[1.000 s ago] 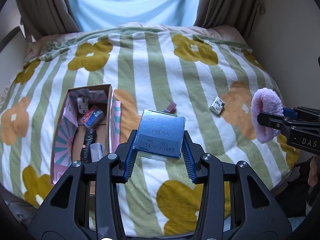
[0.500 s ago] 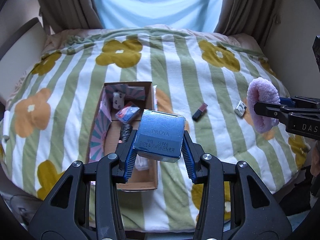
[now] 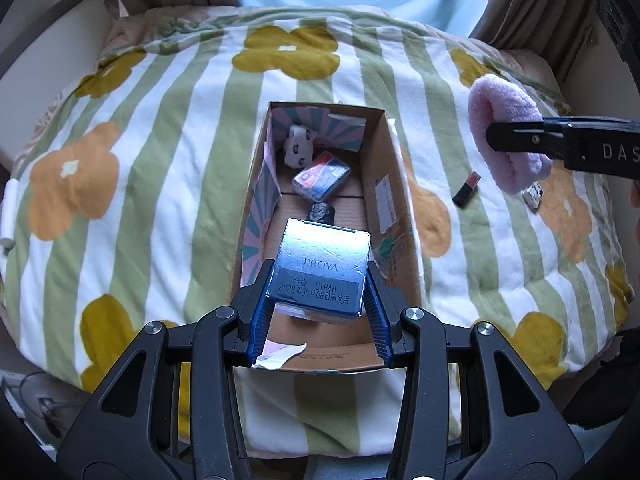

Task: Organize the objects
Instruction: 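Lift and carry the blue box with the left tool while the right tool carries the puff, then lower the blue box into the cardboard box with the left tool while the right tool drops the puff in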

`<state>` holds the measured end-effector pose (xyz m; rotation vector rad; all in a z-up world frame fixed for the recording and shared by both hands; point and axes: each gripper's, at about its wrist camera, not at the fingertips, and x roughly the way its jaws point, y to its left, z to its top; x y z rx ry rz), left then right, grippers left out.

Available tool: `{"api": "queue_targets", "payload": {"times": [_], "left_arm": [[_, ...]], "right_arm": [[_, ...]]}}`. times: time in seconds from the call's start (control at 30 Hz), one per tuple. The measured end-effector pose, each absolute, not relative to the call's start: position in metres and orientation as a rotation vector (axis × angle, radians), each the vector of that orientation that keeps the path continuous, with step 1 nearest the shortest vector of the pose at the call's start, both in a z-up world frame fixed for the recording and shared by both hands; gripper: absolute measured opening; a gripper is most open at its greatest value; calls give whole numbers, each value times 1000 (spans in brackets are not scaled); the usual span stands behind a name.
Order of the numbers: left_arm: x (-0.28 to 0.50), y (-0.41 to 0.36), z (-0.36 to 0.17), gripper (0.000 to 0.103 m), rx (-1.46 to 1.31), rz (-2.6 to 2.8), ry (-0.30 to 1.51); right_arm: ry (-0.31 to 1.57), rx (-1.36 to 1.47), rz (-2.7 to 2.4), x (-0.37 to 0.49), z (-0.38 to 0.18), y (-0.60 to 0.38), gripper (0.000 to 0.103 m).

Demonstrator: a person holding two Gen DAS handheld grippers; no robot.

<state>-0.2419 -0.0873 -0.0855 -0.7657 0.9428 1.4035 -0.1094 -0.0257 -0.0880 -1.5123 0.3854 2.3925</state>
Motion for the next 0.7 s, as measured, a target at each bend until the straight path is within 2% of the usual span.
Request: {"api": "queue_targets", "payload": {"times": [0.43, 0.5, 0.7], "left_arm": [[-271, -41, -174, 39, -864, 1325, 997], [-273, -37, -183, 34, -879, 1317, 997], [-276, -32, -197, 34, -894, 1285, 1031]], "right_arm": [[296, -1722, 2368, -220, -201, -30, 41], [302, -1742, 2362, -228, -213, -28, 41], [301, -1783, 2351, -239, -225, -30, 41]]}}
